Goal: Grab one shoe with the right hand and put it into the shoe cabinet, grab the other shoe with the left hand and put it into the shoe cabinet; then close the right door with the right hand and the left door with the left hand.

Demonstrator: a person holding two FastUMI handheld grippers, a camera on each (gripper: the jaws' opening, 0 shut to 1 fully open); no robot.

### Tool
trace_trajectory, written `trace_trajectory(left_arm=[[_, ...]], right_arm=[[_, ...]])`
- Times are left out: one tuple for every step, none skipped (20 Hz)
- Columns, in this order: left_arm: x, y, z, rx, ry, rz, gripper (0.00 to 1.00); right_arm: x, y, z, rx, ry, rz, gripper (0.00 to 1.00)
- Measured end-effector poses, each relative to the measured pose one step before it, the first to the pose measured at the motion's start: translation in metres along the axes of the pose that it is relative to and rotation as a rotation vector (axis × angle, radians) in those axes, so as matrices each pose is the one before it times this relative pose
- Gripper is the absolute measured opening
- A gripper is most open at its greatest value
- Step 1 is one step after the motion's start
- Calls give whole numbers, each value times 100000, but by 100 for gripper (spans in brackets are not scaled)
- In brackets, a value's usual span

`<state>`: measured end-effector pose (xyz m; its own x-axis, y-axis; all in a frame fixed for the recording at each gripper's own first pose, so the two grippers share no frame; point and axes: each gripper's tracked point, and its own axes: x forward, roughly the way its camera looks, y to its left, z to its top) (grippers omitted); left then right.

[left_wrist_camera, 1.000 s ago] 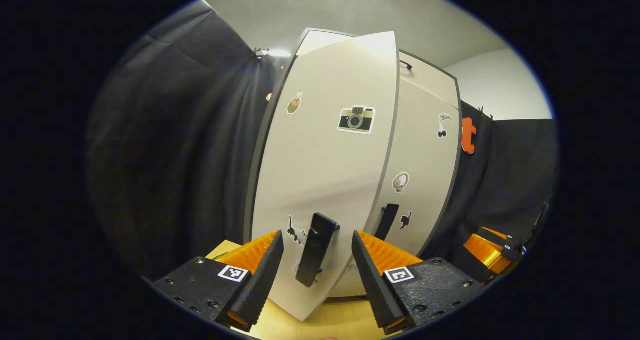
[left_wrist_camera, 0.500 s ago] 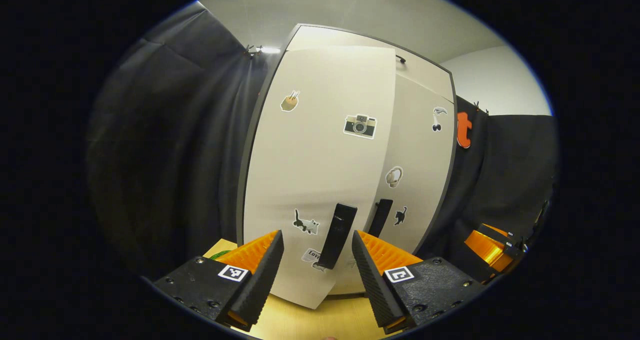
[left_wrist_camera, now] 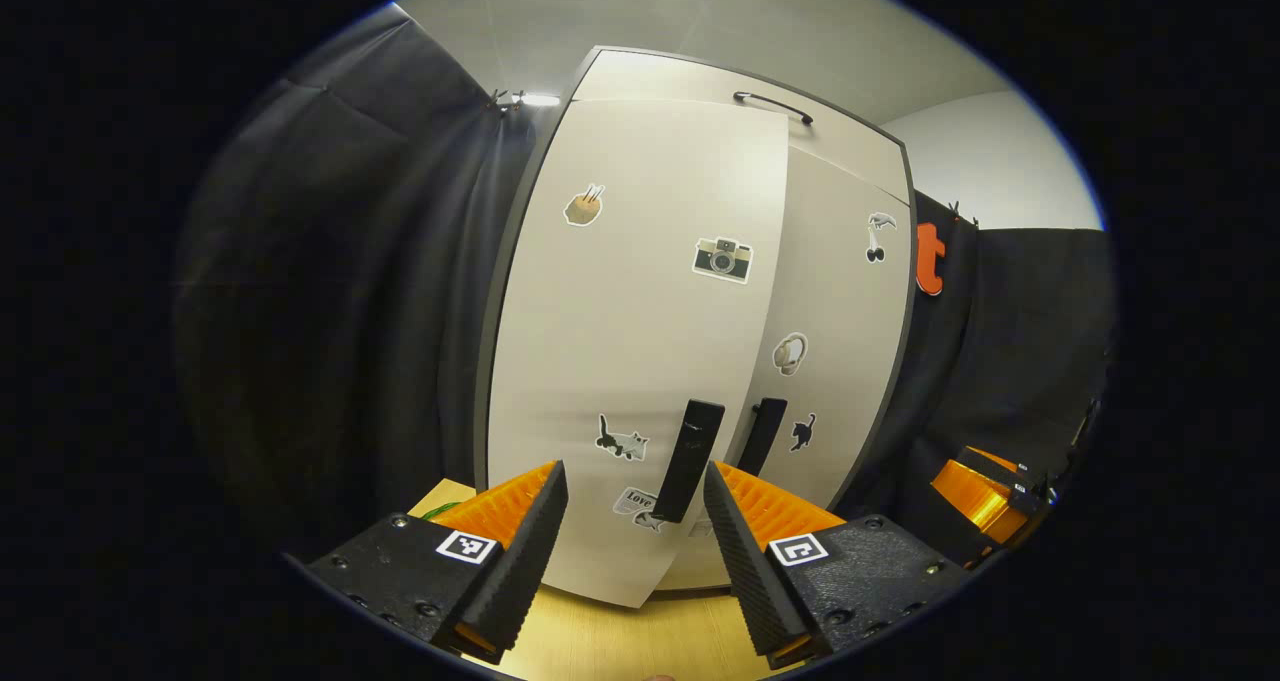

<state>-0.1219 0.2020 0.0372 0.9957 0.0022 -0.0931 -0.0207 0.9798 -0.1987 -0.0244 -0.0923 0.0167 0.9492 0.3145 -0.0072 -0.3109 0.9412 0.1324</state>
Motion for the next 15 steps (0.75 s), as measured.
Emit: trace_trajectory(left_arm=[[-92,27,-31,-53,139,63,79],[-62,16,-28,-50,103,144,79],[-84,8,10,-44,69,109,79],[-67,40,-35,-17,66,178,84],[-22,13,11,-42,-45,89,84],[-115,40,-51,-34,71,188,84],[-105,63,-4,28,97,192,84],[-104,42,-42,43,126,275,78],[-59,57,-40,49,228,210,84],[-101,44,-74,14,307,280,84],[-92,41,-40,2,318,217,84],[-172,33,-62,-34,279,178,84],[-27,-18,13,-25,135,-35,79],[-47,27,-16,-35,34,121,84],[-20,2,19,-28,-47,37,84]], right_arm=[[-36,-16,-68,-120,51,-10,80],[-39,-60,16,-168,44,-88,80],[-34,-79,-43,-114,18,-74,80],[-11,-49,-1,24,7,-83,80],[-67,-44,-33,169,74,-20,80],[-25,-12,-82,195,92,15,80],[-40,-63,10,84,-16,-20,80],[-71,-22,-27,-28,54,-35,80],[46,34,-69,-95,92,-44,80],[52,-23,-20,-80,79,-47,80],[-37,-47,-61,-14,68,-28,80],[-62,5,-41,74,-2,-5,80],[73,3,-20,112,-122,19,80],[-17,-44,37,52,-7,18,80],[-72,19,20,-66,-100,-21,80]])
